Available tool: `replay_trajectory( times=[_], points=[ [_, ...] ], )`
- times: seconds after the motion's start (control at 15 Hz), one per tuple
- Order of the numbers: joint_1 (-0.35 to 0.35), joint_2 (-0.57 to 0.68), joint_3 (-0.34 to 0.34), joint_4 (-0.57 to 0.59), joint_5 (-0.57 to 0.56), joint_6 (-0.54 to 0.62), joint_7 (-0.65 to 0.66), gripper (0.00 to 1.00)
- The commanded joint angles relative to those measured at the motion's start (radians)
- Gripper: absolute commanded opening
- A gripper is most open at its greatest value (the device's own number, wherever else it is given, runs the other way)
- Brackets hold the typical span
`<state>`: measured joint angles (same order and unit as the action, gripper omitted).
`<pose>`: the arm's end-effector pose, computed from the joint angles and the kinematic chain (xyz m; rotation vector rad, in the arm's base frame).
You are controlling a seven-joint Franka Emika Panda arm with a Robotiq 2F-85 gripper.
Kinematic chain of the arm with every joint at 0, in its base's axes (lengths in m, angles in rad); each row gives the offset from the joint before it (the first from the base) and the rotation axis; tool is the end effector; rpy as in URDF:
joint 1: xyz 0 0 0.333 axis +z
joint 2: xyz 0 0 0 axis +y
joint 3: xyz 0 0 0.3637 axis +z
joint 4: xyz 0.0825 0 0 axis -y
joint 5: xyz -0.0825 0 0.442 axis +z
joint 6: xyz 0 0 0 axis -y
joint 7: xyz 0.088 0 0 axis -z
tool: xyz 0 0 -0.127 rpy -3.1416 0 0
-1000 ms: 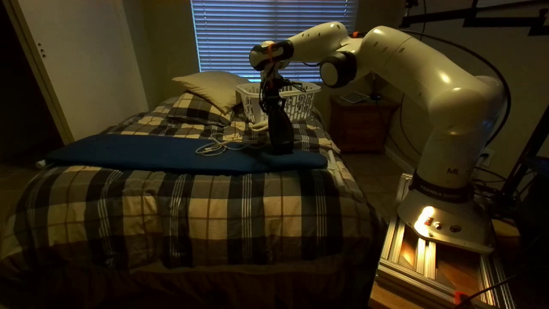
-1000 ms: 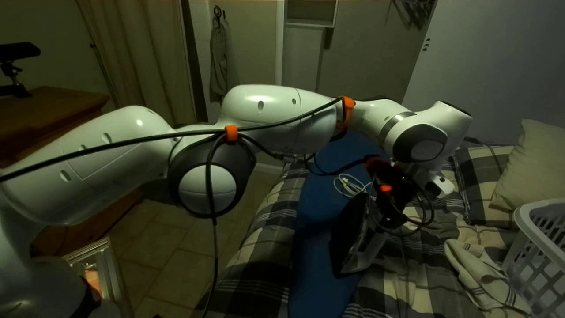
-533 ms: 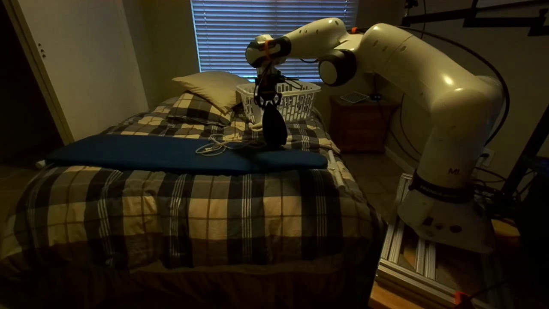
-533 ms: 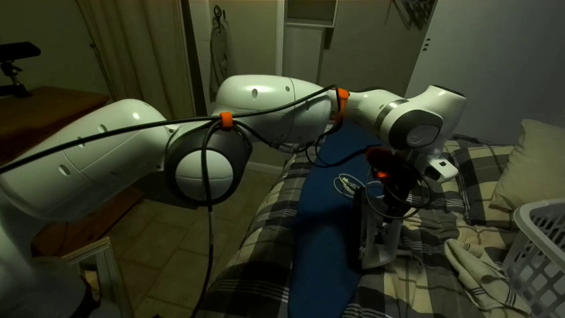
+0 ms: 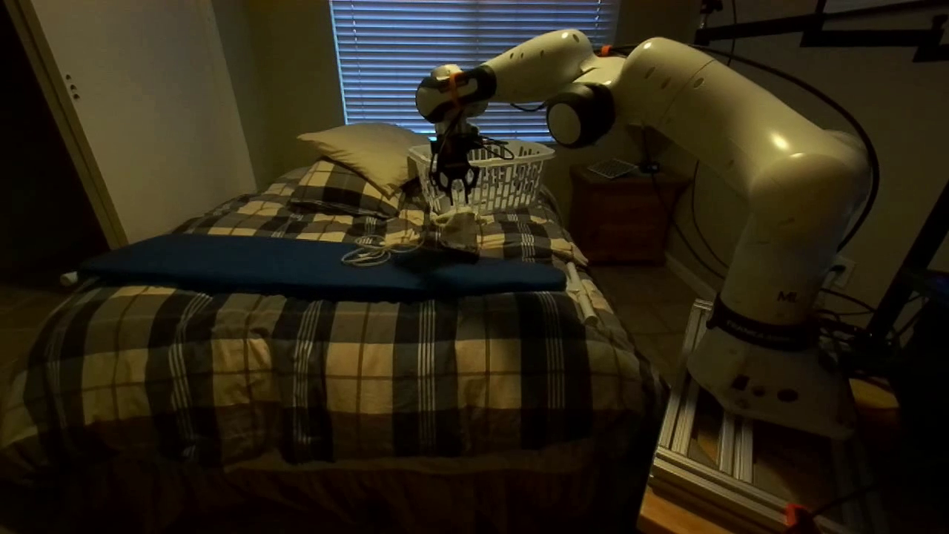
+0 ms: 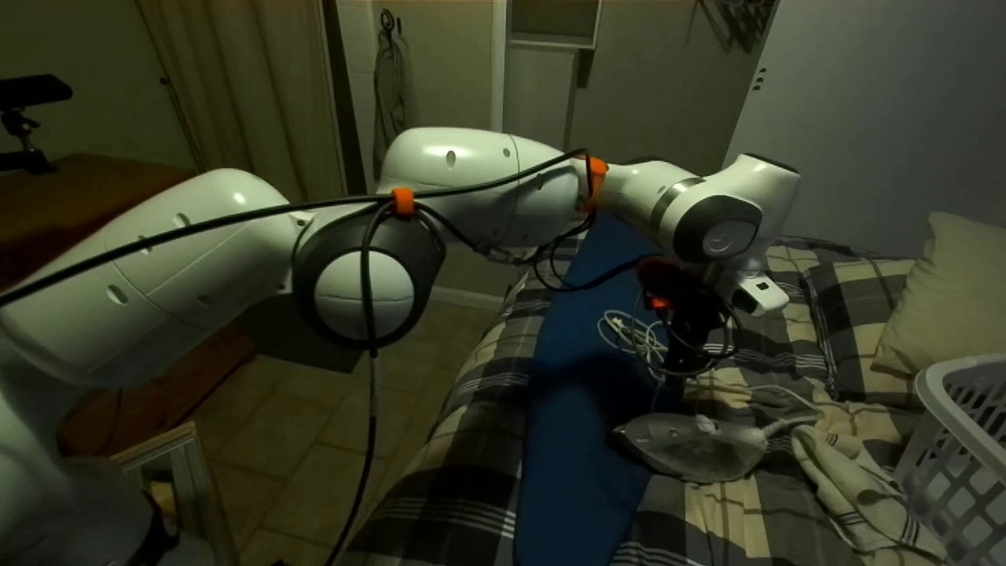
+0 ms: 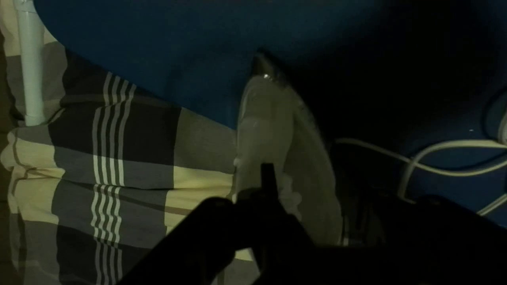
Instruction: Lay the iron down on the ironing board.
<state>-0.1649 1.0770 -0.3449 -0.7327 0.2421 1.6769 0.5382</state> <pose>0.8375 -0.2733 0.2900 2.7431 -1.3690 -0.1417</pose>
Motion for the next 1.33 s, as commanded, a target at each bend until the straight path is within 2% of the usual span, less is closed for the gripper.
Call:
replay_trajectory(
  times=[0.0,0.13,0.2,0.27,0.33,0.4,0.53,0.73,0.8,1.0,1.27],
  points=[
    [0.019,-0.067,0.013,-0.082,0.020,0.003,0.002,0.20],
    [0.024,-0.079,0.017,-0.095,0.019,0.008,0.000,0.20],
    [0.025,-0.087,0.017,-0.103,0.017,0.009,-0.002,0.35],
    [0.029,-0.092,0.012,-0.109,0.008,0.011,-0.007,0.69],
    [0.030,-0.096,0.008,-0.118,-0.002,0.021,-0.031,0.63],
    [0.025,-0.100,0.006,-0.130,-0.010,0.030,-0.065,0.63],
    [0.013,-0.104,-0.005,-0.162,-0.018,0.092,-0.129,0.76],
    [-0.013,-0.111,-0.014,-0.242,-0.016,0.257,-0.290,0.96],
    [-0.014,-0.112,-0.024,-0.270,-0.024,0.309,-0.332,0.99],
    [-0.042,-0.116,-0.015,-0.343,-0.001,0.389,-0.433,1.00],
    [-0.056,-0.096,-0.022,-0.389,-0.006,0.460,-0.495,1.00]
  ],
)
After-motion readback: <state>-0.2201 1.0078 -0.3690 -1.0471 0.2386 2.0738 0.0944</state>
